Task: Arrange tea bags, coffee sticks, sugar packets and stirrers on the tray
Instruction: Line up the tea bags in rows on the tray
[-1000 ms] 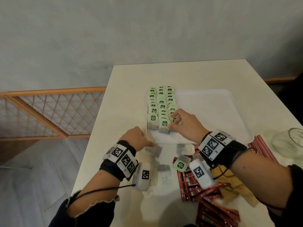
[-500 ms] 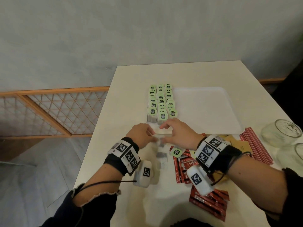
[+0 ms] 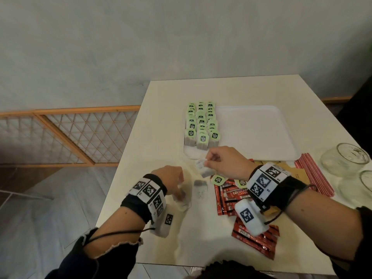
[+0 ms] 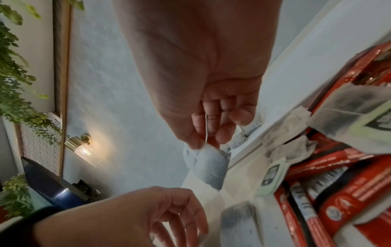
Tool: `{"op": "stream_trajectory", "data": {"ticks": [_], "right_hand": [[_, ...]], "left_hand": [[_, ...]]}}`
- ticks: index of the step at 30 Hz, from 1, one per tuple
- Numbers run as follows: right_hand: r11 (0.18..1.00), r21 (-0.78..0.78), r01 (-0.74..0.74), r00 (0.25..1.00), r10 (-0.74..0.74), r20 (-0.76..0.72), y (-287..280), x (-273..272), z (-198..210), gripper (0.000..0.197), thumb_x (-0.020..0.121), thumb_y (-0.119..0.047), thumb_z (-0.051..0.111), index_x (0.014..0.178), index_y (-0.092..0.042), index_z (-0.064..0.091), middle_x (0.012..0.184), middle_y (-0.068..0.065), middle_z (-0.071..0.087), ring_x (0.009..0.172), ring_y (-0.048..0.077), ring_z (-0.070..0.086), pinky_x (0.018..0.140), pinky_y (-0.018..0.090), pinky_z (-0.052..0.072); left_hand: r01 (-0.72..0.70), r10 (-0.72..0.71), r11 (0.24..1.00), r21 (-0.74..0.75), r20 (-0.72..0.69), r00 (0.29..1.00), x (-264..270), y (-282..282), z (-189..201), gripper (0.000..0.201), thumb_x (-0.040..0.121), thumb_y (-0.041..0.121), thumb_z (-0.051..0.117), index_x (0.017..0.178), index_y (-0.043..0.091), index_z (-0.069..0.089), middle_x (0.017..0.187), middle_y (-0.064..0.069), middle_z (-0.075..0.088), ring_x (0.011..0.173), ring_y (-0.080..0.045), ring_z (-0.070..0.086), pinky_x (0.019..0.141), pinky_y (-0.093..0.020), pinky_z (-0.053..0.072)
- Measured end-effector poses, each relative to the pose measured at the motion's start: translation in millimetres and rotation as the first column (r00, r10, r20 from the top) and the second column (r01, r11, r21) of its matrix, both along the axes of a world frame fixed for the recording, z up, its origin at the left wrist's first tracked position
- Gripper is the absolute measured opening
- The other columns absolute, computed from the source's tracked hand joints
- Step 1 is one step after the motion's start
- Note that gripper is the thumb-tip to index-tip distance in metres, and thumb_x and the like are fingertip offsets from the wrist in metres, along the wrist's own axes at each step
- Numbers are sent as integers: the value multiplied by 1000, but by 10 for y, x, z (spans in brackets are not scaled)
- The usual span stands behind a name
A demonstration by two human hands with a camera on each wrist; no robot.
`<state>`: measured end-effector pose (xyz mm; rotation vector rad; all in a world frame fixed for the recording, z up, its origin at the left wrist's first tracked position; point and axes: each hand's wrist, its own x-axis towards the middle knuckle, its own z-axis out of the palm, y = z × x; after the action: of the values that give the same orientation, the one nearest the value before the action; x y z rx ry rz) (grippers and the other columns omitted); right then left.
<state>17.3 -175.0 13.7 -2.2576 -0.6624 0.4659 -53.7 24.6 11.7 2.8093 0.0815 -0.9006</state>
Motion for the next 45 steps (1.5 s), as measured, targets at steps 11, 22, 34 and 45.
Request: {"op": "stream_trajectory", "data": {"ticks": [11, 22, 34, 45], "right_hand": [[997, 82, -7, 989, 19, -147, -70, -175, 85, 8, 87, -23, 67, 89, -15, 66, 89, 2, 68, 76, 13, 59, 74, 28, 46], [970, -239, 53, 998, -62, -31, -345, -120, -135, 29, 94, -18, 55, 122, -20, 49, 103, 0, 61, 77, 11, 57, 62, 19, 43], [910, -411, 51, 998, -60, -9, -272, -119, -214, 45, 83, -36, 72, 116, -9, 58, 118, 7, 45, 102, 23, 55, 86, 31, 46], [987, -151, 54, 996, -64, -64, -335, -169, -187, 19, 76, -18, 76, 82, -22, 58, 84, -9, 60, 78, 13, 57, 66, 22, 44]], "left_hand": [[-214, 406, 723, -656, 153, 901, 105, -82, 161, 13, 85, 18, 73, 92, 9, 65, 75, -1, 67, 65, -14, 65, 65, -30, 59], [-46, 79, 964, -260, 117, 990, 170, -314, -206, 56, 72, 33, 82, 121, 24, 55, 115, 4, 55, 98, -14, 53, 86, -29, 46], [-183, 291, 886, -426, 202, 935, 244, -364, -295, 13, 87, 18, 64, 94, 17, 54, 90, 2, 56, 82, -16, 54, 62, -21, 44], [-246, 447, 774, -584, 228, 865, 299, -380, -244, 9, 89, 18, 60, 96, 16, 57, 99, -11, 70, 88, -29, 67, 80, -44, 58]]}}
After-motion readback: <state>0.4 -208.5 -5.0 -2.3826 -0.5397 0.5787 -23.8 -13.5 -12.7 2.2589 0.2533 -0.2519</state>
